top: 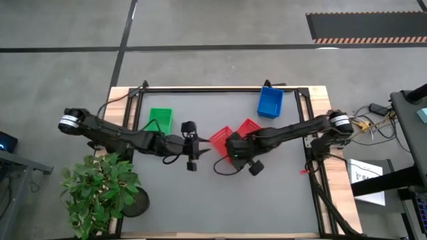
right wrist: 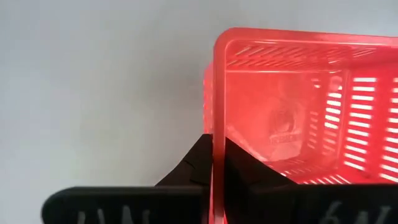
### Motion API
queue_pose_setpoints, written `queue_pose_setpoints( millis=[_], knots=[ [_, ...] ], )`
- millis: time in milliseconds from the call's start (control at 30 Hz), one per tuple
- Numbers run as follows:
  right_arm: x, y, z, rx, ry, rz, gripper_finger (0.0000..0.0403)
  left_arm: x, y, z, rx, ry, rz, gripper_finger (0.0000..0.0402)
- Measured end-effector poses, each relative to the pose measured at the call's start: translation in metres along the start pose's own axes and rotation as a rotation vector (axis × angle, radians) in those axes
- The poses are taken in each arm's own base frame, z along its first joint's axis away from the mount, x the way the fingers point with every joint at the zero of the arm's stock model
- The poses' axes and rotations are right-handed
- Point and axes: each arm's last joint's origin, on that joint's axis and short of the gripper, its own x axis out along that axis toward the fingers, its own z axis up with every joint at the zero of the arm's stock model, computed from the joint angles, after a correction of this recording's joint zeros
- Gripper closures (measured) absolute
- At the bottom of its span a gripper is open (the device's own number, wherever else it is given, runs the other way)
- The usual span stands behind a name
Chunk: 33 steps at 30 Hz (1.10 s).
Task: Stack baskets by color
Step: Stack the bottom red basket on the stacked red baskets
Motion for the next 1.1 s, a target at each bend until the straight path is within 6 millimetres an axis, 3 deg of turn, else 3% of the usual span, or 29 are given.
queue_pose_setpoints(
  millis=[233,333,533,767,1100],
  knots=[
    [-0.043,0.011,-0.031,0.050,-0.034,-0.039,0.0394,-0.012,-0.003,-0.001,0.006,-0.029,-0.021,0.0276],
    [-0.052,0.021,-0.054,-0.044,-0.007,-0.021,0.0394,-0.014,-0.002,-0.003,-0.003,-0.047,-0.016,0.0276],
    [-0.052,0.037,-0.099,-0.247,-0.024,-0.072,0.0394,-0.014,-0.002,-0.002,0.001,-0.086,-0.008,0.0276],
    [-0.053,0.044,-0.129,-0.194,-0.104,-0.189,0.0394,-0.014,-0.002,-0.002,0.001,-0.086,-0.008,0.0276],
    [-0.045,0.044,-0.134,-0.178,-0.080,-0.167,0.0394,-0.014,-0.002,-0.002,-0.001,-0.087,-0.008,0.0276]
  ],
)
